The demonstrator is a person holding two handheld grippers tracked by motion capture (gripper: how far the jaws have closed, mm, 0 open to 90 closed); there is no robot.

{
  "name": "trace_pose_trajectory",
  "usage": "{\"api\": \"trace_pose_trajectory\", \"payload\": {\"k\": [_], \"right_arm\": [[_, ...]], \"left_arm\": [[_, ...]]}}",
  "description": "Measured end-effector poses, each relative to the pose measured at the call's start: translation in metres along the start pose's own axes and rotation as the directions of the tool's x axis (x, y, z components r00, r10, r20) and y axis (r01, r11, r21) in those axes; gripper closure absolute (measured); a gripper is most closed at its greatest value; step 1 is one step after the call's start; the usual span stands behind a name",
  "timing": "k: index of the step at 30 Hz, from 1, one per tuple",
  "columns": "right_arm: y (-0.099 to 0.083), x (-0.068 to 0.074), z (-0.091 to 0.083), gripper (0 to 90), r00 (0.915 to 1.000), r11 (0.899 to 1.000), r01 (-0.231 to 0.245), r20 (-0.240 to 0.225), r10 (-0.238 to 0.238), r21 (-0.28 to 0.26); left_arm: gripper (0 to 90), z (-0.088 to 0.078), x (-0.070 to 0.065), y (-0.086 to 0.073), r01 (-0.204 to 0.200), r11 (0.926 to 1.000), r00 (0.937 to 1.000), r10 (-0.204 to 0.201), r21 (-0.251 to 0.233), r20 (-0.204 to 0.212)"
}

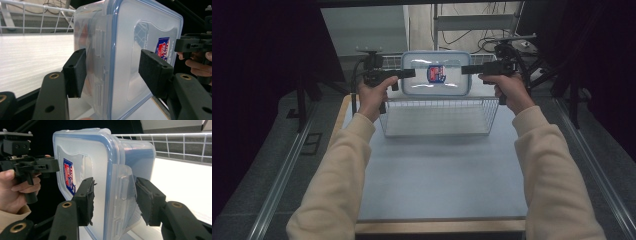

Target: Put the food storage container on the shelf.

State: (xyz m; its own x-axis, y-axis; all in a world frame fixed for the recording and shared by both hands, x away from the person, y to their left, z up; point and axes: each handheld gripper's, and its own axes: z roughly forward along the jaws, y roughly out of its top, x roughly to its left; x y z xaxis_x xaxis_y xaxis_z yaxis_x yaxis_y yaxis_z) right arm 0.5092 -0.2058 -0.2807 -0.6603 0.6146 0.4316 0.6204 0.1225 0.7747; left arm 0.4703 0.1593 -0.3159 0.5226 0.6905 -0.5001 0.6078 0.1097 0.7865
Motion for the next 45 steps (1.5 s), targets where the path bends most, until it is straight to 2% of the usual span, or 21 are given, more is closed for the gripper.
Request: {"api": "trace_pose_trajectory", "payload": {"k": [3,7,13,20,22,23,24,25,27,31,33,36,38,42,45], "right_arm": [[0.0,-0.003,0.002,49.9,0.9999,1.0,-0.016,-0.002,0.016,0.003],[0.001,-0.007,0.005,48.9,0.9997,1.0,-0.023,-0.002,0.023,-0.003],[0.002,-0.014,0.011,47.3,0.997,0.997,-0.078,0.003,0.078,-0.024],[0.002,-0.025,0.019,44.0,0.9874,0.987,-0.158,0.007,0.158,-0.04],[0.001,-0.028,0.021,41.9,0.9841,0.983,-0.175,0.024,0.176,-0.054],[0.001,-0.027,0.022,40.8,0.9836,0.984,-0.17,0.051,0.173,-0.06],[0.001,-0.025,0.024,38.2,0.985,0.988,-0.143,0.09,0.147,-0.055],[0.001,-0.023,0.026,37.7,0.9833,0.991,-0.129,0.123,0.134,-0.044],[0.0,-0.02,0.027,37.7,0.9818,0.989,-0.131,0.13,0.139,-0.068],[-0.002,-0.017,0.024,36.0,0.9819,0.986,-0.114,0.138,0.13,-0.117],[-0.004,-0.013,0.02,33.8,0.9837,0.987,-0.094,0.141,0.112,-0.127],[-0.007,-0.008,0.012,31.7,0.9854,0.988,-0.069,0.145,0.089,-0.139],[-0.01,-0.005,0.004,31.1,0.9874,0.989,-0.051,0.141,0.071,-0.142],[-0.023,-0.002,-0.012,30.8,0.9911,0.99,-0.02,0.127,0.038,-0.142],[-0.037,0.0,-0.023,30.4,0.9919,0.991,0.01,0.127,0.008,-0.134]], "left_arm": [[40.8,0.002,0.001,0.001,0.016,0.9998,0.9999,-0.016,-0.011,-0.002],[40.5,0.005,0.005,0.005,0.054,0.9985,0.9985,-0.054,0.0,0.002],[38.7,0.014,0.011,0.012,0.085,0.9963,0.9963,-0.085,0.014,0.002],[36.1,0.026,0.028,0.014,0.157,0.9876,0.9865,-0.157,0.009,0.046],[34.4,0.03,0.031,0.013,0.165,0.9862,0.9853,-0.165,0.006,0.044],[34.3,0.031,0.032,0.013,0.164,0.9864,0.9858,-0.164,0.002,0.033],[34.4,0.032,0.034,0.013,0.163,0.9866,0.9863,-0.163,-0.001,0.023],[34.1,0.032,0.035,0.012,0.171,0.9853,0.9848,-0.171,-0.003,0.031],[33.2,0.033,0.037,0.012,0.181,0.9834,0.9825,-0.181,-0.001,0.044],[27.6,0.033,0.035,0.01,0.154,0.988,0.9874,-0.154,-0.002,0.036],[26.1,0.029,0.032,0.01,0.133,0.9907,0.9909,-0.133,-0.029,0.021],[24.8,0.017,0.027,0.008,0.128,0.9881,0.9916,-0.125,-0.086,0.032],[25.0,0.009,0.023,0.006,0.105,0.9903,0.9943,-0.103,-0.091,0.028],[25.2,-0.01,0.013,-0.008,0.041,0.9952,0.9988,-0.038,-0.089,0.032],[25.3,-0.022,0.007,-0.022,0.024,0.9945,0.9993,-0.022,-0.101,0.03]]}}
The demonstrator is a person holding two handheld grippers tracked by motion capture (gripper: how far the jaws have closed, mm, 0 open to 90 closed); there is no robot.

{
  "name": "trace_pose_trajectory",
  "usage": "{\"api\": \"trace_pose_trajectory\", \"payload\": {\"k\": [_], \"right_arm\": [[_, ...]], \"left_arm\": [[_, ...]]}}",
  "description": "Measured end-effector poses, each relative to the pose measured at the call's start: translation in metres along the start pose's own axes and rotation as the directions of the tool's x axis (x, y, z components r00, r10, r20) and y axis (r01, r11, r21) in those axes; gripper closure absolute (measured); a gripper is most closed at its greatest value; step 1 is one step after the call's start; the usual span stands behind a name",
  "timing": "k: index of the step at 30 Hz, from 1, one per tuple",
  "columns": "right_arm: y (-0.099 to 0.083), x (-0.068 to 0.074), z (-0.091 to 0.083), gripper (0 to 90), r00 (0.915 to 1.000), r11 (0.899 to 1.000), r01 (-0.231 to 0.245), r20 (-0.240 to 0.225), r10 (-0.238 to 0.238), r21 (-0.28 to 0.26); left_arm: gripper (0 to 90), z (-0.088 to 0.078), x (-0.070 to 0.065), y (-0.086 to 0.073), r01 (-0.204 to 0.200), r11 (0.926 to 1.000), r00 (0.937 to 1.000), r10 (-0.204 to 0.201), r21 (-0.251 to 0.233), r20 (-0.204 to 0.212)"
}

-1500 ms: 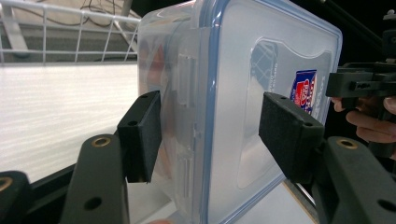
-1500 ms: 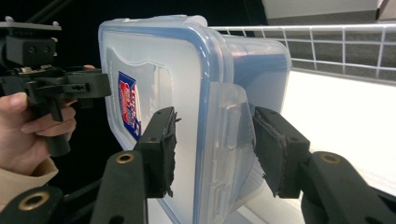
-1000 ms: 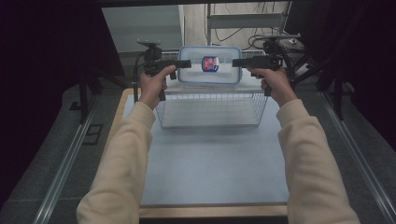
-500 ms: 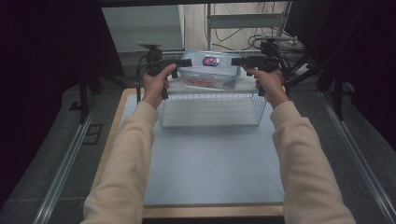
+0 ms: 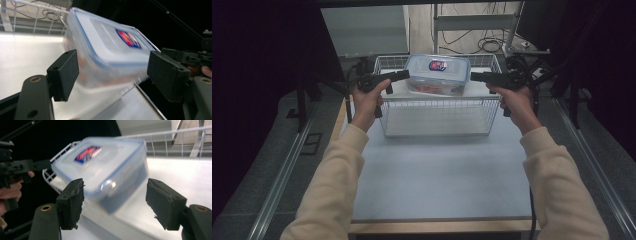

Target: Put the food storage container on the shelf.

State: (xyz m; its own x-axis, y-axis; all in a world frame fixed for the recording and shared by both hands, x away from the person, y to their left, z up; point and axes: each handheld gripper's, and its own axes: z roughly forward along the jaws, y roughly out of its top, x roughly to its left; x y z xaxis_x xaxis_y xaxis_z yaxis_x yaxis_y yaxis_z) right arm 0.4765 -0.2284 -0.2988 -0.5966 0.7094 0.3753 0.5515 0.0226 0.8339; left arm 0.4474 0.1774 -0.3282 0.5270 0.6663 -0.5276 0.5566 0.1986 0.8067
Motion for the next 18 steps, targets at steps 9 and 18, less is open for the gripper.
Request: {"api": "trace_pose_trajectory", "payload": {"k": [9,18], "right_arm": [[-0.044,0.002,-0.03,29.0,0.9974,0.999,0.037,-0.061,-0.038,-0.003],[-0.113,0.002,-0.049,27.2,0.9896,0.992,0.118,-0.086,-0.115,0.033]], "left_arm": [[26.5,-0.028,-0.018,-0.056,-0.116,0.9924,0.9932,0.116,0.04,0.01],[26.7,-0.048,-0.025,-0.124,-0.172,0.9768,0.9849,0.167,0.128,0.044]]}}
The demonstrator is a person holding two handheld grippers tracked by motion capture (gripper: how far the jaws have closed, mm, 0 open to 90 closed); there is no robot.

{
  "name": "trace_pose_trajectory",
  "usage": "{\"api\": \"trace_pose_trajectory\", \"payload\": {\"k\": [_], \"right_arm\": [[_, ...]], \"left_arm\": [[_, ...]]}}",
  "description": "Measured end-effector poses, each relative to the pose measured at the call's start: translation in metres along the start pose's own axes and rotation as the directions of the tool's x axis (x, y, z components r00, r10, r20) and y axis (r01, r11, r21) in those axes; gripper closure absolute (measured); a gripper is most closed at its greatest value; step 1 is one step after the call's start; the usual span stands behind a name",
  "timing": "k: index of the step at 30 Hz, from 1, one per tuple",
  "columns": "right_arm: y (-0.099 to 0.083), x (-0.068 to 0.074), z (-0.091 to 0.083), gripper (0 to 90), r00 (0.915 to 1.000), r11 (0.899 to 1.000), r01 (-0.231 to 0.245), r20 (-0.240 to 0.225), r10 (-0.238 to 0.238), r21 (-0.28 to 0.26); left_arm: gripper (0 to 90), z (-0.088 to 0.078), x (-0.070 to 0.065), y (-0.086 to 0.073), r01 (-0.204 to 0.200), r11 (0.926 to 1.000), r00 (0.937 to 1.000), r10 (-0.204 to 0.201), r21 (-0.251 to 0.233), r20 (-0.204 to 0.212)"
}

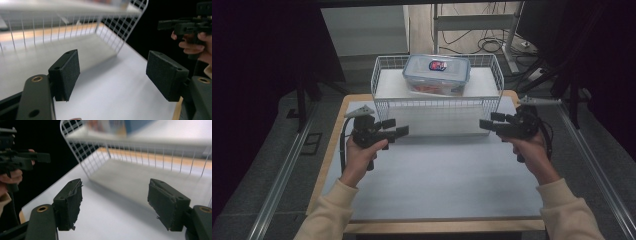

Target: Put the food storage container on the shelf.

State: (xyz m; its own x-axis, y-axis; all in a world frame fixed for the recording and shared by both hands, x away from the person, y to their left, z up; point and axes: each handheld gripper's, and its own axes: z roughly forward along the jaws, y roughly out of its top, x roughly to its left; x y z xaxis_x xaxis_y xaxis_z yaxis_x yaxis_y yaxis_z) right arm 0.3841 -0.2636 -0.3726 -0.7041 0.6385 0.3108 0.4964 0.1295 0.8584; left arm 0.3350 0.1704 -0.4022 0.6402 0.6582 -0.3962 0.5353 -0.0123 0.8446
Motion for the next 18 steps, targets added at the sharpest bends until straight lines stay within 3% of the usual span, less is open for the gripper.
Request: {"api": "trace_pose_trajectory", "payload": {"k": [5,8,18], "right_arm": [[-0.033,-0.002,0.004,26.0,0.9985,0.995,0.035,0.038,-0.038,0.09],[-0.045,-0.005,0.006,25.8,0.9992,0.994,0.022,0.032,-0.025,0.105],[-0.059,-0.006,0.01,22.4,0.9984,0.993,0.03,0.043,-0.035,0.112]], "left_arm": [[27.0,0.0,0.003,-0.03,0.036,0.9985,0.9993,-0.036,0.042,0.006],[27.2,0.004,0.005,-0.04,0.042,0.9974,0.9991,-0.042,0.058,-0.001],[27.1,0.009,0.008,-0.043,0.038,0.9958,0.9993,-0.038,0.084,0.005]]}}
